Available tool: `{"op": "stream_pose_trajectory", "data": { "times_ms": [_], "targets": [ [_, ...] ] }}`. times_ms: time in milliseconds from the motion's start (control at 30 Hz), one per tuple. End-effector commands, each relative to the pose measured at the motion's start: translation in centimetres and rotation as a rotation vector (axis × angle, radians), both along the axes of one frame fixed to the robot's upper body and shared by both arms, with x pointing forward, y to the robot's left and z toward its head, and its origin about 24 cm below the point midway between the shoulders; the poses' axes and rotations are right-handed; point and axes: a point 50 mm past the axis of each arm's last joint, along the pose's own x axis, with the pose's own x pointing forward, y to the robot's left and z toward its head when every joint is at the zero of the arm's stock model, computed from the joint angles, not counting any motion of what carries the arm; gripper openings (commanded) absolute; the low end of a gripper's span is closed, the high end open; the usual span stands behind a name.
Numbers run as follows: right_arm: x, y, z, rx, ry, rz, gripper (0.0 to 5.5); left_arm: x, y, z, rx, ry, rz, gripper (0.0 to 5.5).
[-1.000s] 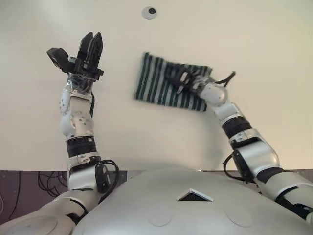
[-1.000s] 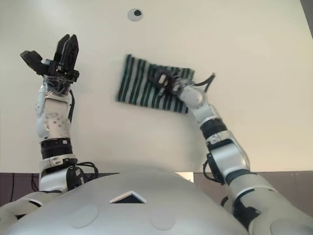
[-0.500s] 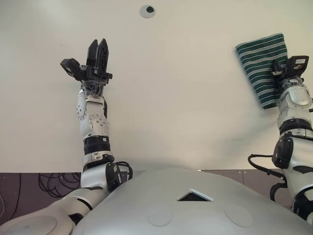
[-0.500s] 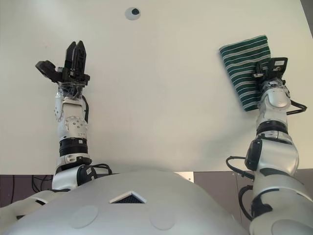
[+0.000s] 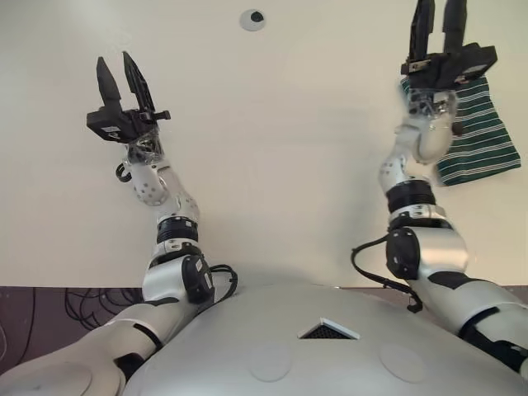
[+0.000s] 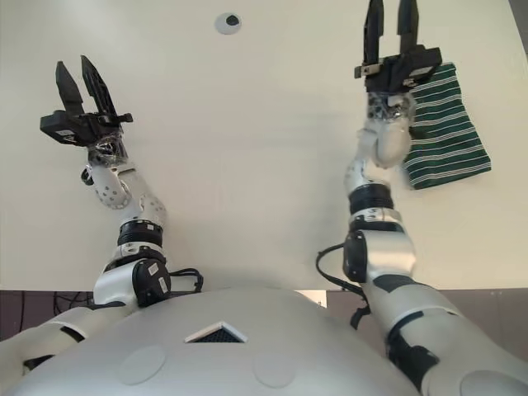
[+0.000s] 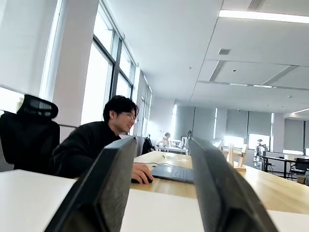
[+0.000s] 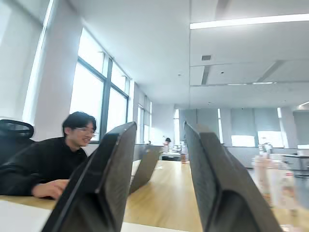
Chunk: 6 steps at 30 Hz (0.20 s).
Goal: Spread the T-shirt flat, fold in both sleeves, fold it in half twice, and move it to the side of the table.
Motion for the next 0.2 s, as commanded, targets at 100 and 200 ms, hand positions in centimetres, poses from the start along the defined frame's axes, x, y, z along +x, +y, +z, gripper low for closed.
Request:
{"op": "stream_pose_trajectory", "data": {
  "times_ms": [100, 200],
  "targets": [
    [1.7, 3.7, -0.5, -0.001, 0.081, 0.24, 1.79, -3.9, 2.0, -1.6, 0.101, 0.005, 0.172, 1.96],
    [2.1, 4.4, -0.3, 0.0, 0.086, 0.288, 1.79, -4.7, 2.7, -1.7, 0.109, -0.006, 0.225, 1.96]
  ]
}}
